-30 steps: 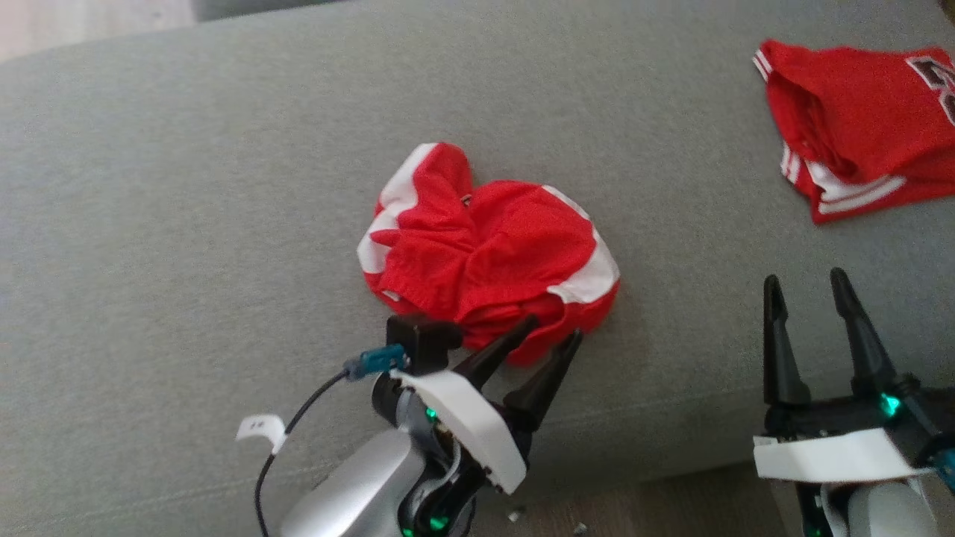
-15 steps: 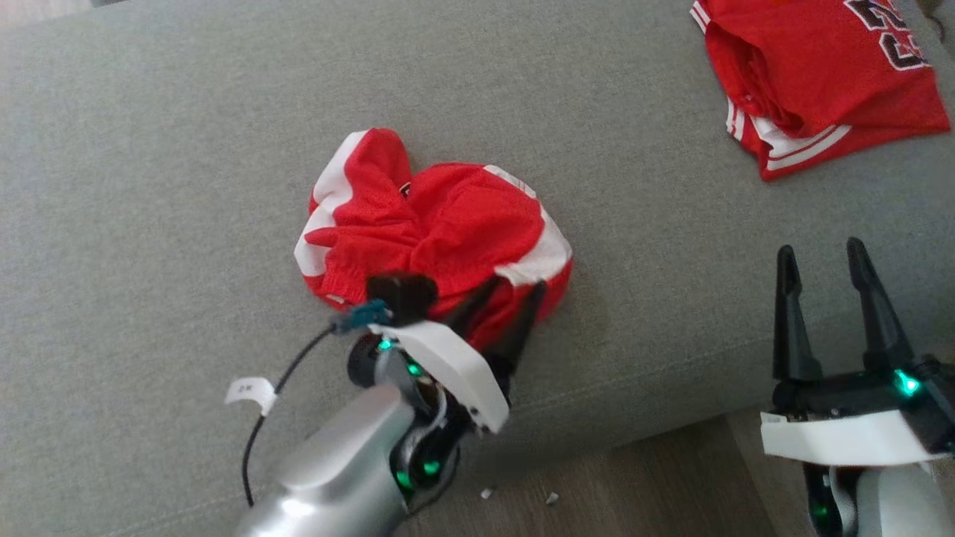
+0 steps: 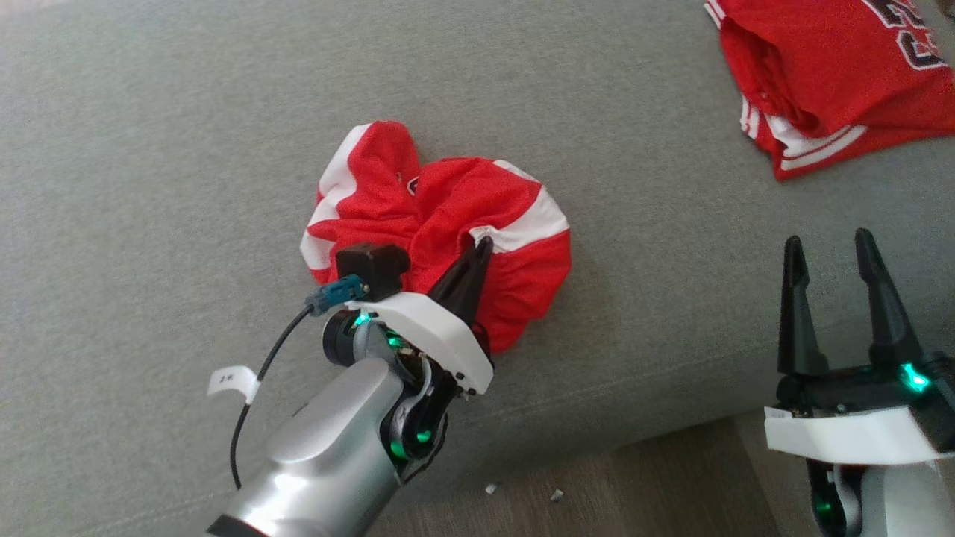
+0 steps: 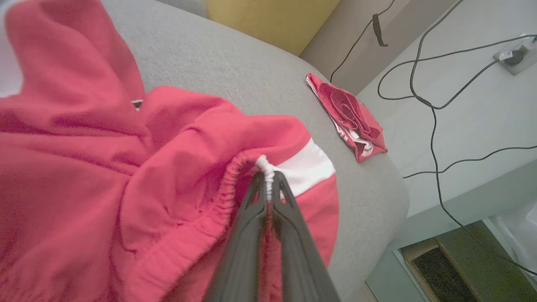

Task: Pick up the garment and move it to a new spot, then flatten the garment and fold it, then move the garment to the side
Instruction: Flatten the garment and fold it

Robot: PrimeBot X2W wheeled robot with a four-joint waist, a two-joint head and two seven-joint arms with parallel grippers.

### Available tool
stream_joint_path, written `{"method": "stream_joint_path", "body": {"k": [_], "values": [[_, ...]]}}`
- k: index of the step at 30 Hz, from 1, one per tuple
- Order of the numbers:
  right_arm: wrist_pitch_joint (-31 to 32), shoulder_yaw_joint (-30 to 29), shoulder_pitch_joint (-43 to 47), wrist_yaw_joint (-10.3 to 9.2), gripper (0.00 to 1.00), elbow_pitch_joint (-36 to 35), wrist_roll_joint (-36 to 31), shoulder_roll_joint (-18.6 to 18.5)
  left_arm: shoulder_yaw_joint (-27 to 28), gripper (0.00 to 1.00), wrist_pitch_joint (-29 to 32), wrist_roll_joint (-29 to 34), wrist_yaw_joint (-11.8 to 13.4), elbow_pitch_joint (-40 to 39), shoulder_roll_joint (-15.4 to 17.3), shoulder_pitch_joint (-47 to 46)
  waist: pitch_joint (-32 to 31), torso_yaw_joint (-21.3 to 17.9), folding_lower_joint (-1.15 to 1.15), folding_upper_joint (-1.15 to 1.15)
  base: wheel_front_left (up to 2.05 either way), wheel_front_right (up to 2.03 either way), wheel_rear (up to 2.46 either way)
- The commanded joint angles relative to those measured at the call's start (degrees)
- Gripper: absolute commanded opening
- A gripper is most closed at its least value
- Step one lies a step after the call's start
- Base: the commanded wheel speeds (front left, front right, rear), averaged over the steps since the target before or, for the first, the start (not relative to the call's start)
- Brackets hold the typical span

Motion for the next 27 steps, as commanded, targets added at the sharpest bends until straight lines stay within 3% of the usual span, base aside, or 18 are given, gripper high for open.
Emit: {"method": "stream_joint_path", "body": {"k": [1, 5, 9, 19, 23, 27], "values": [[-0.4, 1.59, -1.28, 0.19, 1.0, -1.67, 0.74, -0.16, 2.24, 0.0, -0.82, -0.32, -0.42, -2.59, 0.16, -0.93, -0.5, 1.2, 0.0, 0.0, 0.0, 0.0, 0.0], [-0.4, 2.15, -0.64, 0.19, 1.0, -0.85, 0.44, -0.16, 2.18, 0.0, -1.1, 0.3, -0.69, -5.26, 1.8, 1.32, -1.37, 3.23, 0.0, 0.0, 0.0, 0.0, 0.0], [-0.4, 2.99, 0.38, 0.19, 1.0, 0.58, 0.12, -0.16, 2.32, 0.0, -0.94, 0.86, 0.72, -11.65, 6.5, 6.49, -2.93, 6.63, 0.0, 0.0, 0.0, 0.0, 0.0], [-0.4, 5.26, 0.46, 0.19, 1.0, 11.26, 4.14, -1.0, 5.88, 0.0, 2.28, 3.23, 11.89, -29.67, 24.76, 18.52, -5.36, 16.42, 0.0, 0.0, 0.0, 0.0, 0.0], [-0.07, 8.77, -1.92, 0.19, 1.0, 20.28, 7.74, -3.79, 9.03, 0.0, 1.31, 2.59, 14.41, -33.17, 27.47, 20.6, -5.39, 18.7, 0.0, 0.0, 0.0, 0.0, 0.0], [3.97, 12.97, -4.68, 0.19, 1.0, 25.71, 14.96, -5.21, 10.17, 0.0, 0.89, 2.32, 15.07, -34.94, 28.05, 21.09, -4.62, 19.77, 0.0, 0.0, 0.0, 0.0, 0.0]]}}
